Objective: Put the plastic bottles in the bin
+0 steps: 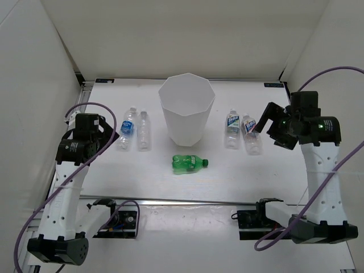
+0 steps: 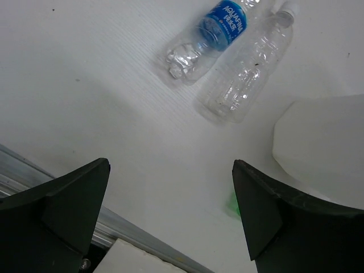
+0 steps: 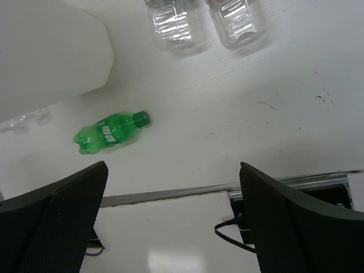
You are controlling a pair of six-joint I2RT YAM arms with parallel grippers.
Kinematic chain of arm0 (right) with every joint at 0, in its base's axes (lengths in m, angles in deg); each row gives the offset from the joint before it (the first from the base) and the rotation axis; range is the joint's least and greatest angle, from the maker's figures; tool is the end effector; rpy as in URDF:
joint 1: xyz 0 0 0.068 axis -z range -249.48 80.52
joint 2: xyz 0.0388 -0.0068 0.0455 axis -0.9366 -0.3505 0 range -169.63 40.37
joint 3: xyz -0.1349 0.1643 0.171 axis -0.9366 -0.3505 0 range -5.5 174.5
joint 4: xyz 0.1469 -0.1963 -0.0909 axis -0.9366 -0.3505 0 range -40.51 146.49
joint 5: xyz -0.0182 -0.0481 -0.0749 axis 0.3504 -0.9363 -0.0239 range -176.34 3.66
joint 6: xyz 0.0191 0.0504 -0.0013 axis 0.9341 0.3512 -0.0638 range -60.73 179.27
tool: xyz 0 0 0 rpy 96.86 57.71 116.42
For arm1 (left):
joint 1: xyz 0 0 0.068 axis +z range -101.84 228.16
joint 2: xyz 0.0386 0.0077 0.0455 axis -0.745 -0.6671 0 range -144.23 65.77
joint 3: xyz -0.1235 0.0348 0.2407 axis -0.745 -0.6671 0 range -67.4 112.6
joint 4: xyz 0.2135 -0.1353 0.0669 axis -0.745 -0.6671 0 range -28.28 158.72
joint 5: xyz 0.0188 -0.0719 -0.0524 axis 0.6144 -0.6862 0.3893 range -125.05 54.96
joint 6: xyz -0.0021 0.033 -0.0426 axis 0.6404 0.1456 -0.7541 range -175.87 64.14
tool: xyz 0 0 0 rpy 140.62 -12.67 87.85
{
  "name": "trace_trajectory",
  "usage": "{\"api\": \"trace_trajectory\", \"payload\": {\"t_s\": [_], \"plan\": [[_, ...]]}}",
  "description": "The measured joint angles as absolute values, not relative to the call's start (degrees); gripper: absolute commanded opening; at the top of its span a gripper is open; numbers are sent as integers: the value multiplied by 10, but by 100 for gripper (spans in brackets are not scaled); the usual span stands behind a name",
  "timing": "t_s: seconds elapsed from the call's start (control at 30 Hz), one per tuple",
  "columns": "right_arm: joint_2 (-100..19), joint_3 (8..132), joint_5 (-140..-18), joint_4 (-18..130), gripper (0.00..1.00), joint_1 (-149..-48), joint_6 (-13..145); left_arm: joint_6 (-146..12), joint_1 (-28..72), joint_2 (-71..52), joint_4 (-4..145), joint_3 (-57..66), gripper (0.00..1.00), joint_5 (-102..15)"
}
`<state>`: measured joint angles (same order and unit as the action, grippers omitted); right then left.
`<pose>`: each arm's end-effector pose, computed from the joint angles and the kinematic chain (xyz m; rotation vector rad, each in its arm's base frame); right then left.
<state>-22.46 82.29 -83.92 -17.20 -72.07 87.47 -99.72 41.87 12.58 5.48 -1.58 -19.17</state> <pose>0.1682 0.0092 0.4238 0.5223 2.3856 0.2940 0.1566 -0.0075 0.3533 -0.8887 2.2399 -0.0612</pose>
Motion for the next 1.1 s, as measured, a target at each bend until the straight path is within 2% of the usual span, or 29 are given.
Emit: {"api": "trace_trajectory", "payload": {"t_s": [0.13, 0.33, 0.5, 0.83, 1.1], "plan": [[-281, 840, -895, -192, 100, -737, 873, -999, 449, 117, 40, -15, 100, -222], [-453, 917, -968, -200, 100, -738, 875, -1010, 451, 119, 22, -19, 100, -274], [-559, 926, -982, -182, 100, -737, 875, -1011, 451, 131, 6, -21, 100, -293], [-601, 903, -976, -132, 100, -737, 863, -1007, 451, 178, -50, -22, 100, -290], [-697, 859, -965, -74, 100, -731, 855, -996, 451, 174, -68, -13, 100, -282]]}}
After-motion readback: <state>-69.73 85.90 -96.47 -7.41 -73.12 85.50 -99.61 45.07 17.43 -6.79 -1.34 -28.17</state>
